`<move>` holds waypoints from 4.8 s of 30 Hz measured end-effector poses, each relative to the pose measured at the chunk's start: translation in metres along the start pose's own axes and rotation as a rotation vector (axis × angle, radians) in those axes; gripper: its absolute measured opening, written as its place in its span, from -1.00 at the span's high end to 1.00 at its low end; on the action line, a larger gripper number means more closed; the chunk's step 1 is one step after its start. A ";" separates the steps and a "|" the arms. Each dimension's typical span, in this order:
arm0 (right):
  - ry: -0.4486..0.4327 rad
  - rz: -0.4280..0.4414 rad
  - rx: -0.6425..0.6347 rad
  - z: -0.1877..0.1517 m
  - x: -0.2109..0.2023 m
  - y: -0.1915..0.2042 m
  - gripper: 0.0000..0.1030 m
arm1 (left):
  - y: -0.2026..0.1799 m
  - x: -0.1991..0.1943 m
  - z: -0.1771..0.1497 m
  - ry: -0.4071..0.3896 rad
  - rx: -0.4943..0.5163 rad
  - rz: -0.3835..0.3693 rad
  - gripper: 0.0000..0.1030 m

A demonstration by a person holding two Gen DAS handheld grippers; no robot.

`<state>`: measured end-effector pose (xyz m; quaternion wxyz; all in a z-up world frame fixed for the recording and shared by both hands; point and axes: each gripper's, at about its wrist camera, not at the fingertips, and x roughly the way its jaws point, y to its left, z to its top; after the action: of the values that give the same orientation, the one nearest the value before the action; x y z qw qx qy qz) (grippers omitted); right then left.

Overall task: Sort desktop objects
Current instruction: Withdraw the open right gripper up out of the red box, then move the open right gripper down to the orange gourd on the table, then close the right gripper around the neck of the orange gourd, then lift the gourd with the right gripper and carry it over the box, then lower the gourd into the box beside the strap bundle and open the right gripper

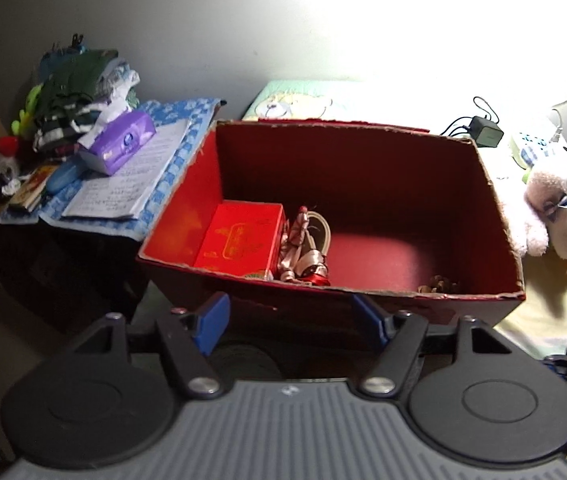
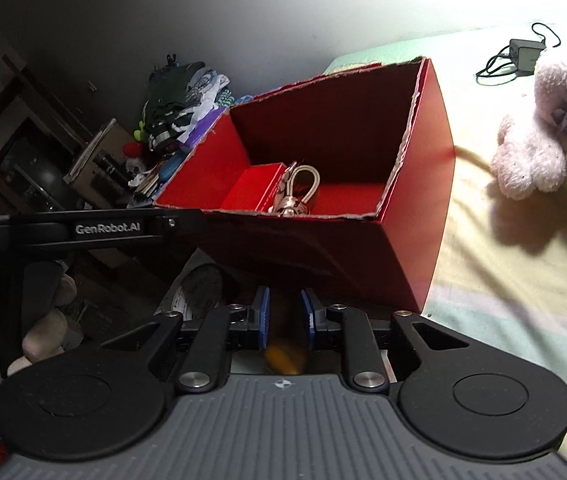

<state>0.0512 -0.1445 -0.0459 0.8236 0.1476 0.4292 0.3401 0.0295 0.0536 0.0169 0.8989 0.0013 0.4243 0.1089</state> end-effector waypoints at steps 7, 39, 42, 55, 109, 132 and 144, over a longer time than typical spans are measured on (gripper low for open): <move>0.093 0.043 0.119 -0.004 0.026 -0.023 0.60 | 0.005 -0.008 -0.031 -0.005 0.023 -0.112 -0.35; 0.310 0.136 0.204 -0.008 0.084 -0.030 0.42 | -0.007 0.080 -0.079 0.238 0.024 -0.392 -0.39; 0.311 0.134 0.187 -0.009 0.078 -0.031 0.44 | -0.012 0.080 -0.079 0.240 0.052 -0.406 -0.36; 0.268 0.066 0.275 -0.024 0.026 -0.078 0.44 | -0.054 0.065 -0.085 0.236 0.230 -0.516 -0.13; 0.128 -0.136 0.166 0.128 0.098 -0.022 0.45 | -0.022 0.119 0.072 0.113 0.352 -0.606 -0.13; 0.259 -0.143 0.333 0.121 0.137 -0.040 0.56 | -0.022 0.180 0.081 0.344 0.425 -0.509 -0.15; 0.169 -0.087 0.294 0.117 0.125 -0.038 0.54 | -0.031 0.152 0.067 0.183 0.534 -0.381 -0.33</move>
<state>0.2121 -0.0799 -0.0731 0.7681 0.2187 0.5479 0.2489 0.1808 0.0590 -0.0593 0.8293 0.1478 0.5093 -0.1764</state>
